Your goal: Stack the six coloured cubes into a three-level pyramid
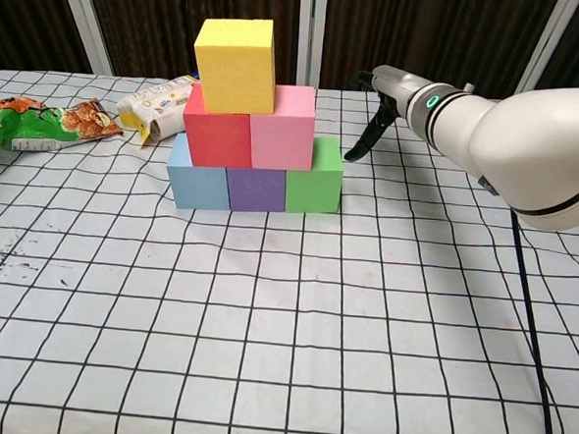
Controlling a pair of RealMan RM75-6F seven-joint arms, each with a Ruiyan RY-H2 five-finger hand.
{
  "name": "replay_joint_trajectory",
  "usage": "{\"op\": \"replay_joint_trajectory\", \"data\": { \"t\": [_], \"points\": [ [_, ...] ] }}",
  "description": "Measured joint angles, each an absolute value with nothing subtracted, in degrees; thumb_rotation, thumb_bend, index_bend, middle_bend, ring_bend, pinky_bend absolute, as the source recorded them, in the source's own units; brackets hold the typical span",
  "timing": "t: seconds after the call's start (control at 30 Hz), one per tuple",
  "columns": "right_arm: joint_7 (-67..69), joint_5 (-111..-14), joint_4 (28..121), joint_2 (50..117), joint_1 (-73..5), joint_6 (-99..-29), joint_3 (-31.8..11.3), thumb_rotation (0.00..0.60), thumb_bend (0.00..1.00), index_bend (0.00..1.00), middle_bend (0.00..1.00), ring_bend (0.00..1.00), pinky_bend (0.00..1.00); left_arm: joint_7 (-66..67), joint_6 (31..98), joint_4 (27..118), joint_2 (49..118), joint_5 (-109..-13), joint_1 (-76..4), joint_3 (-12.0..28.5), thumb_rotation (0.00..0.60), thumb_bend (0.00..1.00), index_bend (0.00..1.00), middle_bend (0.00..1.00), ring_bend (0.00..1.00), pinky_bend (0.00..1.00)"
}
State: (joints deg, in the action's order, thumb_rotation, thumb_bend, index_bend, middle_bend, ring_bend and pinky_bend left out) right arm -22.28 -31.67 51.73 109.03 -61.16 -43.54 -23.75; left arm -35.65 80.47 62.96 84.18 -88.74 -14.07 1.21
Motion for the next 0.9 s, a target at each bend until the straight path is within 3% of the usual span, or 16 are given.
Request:
{"op": "replay_joint_trajectory", "data": {
  "t": [0.23, 0.43, 0.63, 0.77, 0.9],
  "points": [
    [-21.9, -35.0, 60.3, 102.9, -58.7, -47.5, -24.0, 0.6, 0.01, 0.0, 0.02, 0.0, 0.0, -34.6, 80.5, 63.7, 83.5, -88.8, -14.2, 1.3, 0.6, 0.0, 0.07, 0.16, 0.0, 0.03],
    [-24.2, -39.2, 74.1, 92.6, -54.6, -53.2, -22.5, 0.6, 0.01, 0.0, 0.0, 0.0, 0.0, -32.0, 80.8, 64.9, 82.9, -88.7, -14.4, 1.7, 0.6, 0.0, 0.07, 0.16, 0.0, 0.03],
    [-28.6, -44.6, 92.8, 79.7, -48.2, -60.4, -18.0, 0.6, 0.0, 0.0, 0.0, 0.0, 0.0, -28.2, 80.7, 66.6, 82.0, -88.7, -14.6, 1.9, 0.6, 0.0, 0.07, 0.16, 0.0, 0.03],
    [-31.8, -51.2, 105.5, 70.0, -41.9, -67.3, -12.7, 0.6, 0.01, 0.0, 0.0, 0.0, 0.0, -24.1, 81.1, 68.2, 81.3, -88.7, -14.6, 2.1, 0.6, 0.0, 0.07, 0.16, 0.0, 0.02],
    [-31.8, -59.5, 111.1, 65.0, -35.0, -74.3, -7.7, 0.6, 0.01, 0.0, 0.0, 0.0, 0.0, -19.6, 81.9, 70.4, 80.6, -88.4, -14.1, 2.2, 0.6, 0.0, 0.07, 0.16, 0.0, 0.02]
  ]
}}
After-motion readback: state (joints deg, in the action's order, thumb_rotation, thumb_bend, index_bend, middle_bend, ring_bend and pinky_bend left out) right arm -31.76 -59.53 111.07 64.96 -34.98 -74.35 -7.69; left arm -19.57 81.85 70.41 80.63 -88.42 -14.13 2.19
